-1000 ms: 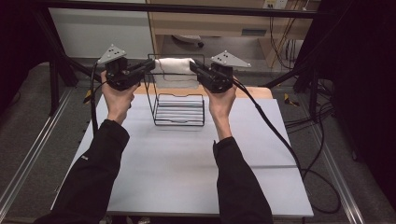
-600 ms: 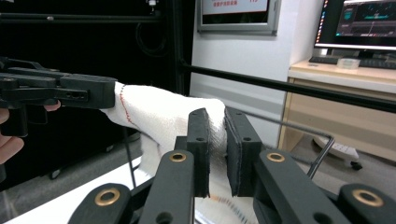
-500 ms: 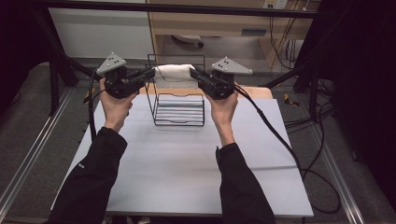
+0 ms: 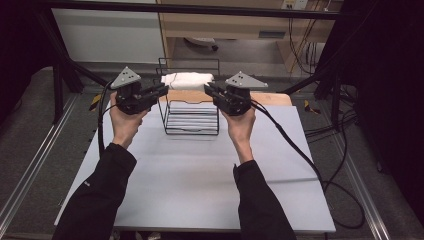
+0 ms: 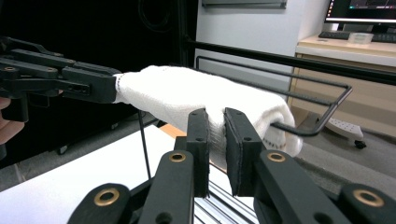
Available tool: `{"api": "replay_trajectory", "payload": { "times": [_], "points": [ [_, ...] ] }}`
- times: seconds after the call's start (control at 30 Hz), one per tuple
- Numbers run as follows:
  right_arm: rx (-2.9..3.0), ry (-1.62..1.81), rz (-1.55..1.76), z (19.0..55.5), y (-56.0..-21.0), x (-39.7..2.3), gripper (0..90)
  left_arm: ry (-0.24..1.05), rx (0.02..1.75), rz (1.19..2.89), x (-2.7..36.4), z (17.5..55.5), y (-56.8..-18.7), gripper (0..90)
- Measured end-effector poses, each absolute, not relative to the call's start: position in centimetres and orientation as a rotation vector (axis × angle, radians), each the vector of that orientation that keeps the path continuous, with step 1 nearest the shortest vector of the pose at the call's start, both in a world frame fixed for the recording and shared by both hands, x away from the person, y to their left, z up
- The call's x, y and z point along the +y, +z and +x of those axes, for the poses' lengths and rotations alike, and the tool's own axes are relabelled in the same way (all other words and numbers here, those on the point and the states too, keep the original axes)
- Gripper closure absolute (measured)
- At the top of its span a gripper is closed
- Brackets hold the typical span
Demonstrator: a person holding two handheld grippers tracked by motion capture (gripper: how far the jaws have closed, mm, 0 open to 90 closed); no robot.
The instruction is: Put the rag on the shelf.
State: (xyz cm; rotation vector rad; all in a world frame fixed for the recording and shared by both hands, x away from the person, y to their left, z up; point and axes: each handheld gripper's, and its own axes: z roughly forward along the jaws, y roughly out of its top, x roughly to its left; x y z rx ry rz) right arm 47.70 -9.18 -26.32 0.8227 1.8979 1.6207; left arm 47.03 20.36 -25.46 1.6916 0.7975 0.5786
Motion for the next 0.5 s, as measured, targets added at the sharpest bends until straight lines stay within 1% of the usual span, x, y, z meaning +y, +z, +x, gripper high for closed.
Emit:
{"api": "replay_trajectory", "payload": {
  "times": [0.17, 0.3, 0.5],
  "points": [
    [1.904, 1.618, 0.823, 47.6, -26.6, -9.1, 80.7, 0.579, 0.791, 1.681, 20.6, 46.5, -24.0, 72.6],
    [1.905, 1.61, 0.818, 47.6, -26.6, -9.1, 80.7, 0.584, 0.79, 1.662, 20.4, 46.2, -22.6, 72.9],
    [1.902, 1.618, 0.825, 47.7, -27.1, -9.1, 80.0, 0.529, 0.858, 1.738, 18.7, 47.4, -23.7, 84.4]
  ]
}}
